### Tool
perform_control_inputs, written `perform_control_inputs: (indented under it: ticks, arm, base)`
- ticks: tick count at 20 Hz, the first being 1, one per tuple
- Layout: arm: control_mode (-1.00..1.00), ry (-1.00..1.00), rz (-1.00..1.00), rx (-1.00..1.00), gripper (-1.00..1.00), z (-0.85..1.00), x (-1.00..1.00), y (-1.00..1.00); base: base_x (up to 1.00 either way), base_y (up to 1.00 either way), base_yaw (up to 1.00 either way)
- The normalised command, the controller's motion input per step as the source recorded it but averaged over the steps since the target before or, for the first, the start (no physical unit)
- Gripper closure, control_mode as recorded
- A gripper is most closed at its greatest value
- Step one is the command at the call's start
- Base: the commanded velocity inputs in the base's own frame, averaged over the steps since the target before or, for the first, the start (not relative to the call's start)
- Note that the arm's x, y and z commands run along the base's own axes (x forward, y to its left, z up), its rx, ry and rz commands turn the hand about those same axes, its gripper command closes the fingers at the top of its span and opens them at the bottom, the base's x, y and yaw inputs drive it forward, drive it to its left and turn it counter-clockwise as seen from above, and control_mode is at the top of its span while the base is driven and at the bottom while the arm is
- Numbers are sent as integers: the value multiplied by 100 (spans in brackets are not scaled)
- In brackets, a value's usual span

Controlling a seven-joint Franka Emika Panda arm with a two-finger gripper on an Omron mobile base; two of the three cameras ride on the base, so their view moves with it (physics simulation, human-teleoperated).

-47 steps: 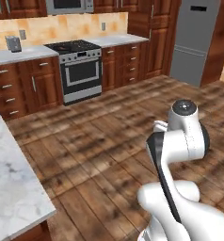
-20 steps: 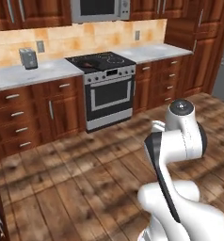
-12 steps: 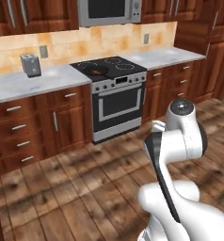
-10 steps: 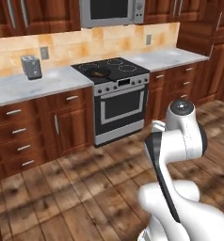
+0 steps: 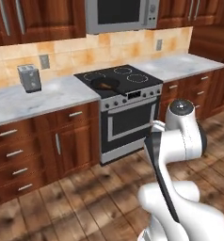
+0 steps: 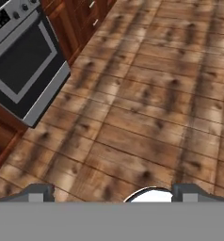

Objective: Take the chicken drumsticks from the pan and place one on each plate on the dining counter.

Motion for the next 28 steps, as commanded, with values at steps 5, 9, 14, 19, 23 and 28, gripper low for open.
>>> perform_control_inputs:
  ticks: [5, 9, 14, 19, 23, 28]
  arm:
    - [100, 0, 0, 0, -100, 0, 0, 0]
    - [100, 0, 0, 0, -100, 0, 0, 0]
    - [100, 0, 0, 0, -100, 0, 0, 0]
    - [100, 0, 0, 0, -100, 0, 0, 0]
    - [100, 0, 0, 0, -100, 0, 0, 0]
    - [100, 0, 0, 0, -100, 0, 0, 0]
  base:
    - [100, -37, 12]
    - [100, -10, 23]
    - [100, -3, 28]
    - [100, -10, 25]
    - [100, -22, 25]
    - [97, -37, 24]
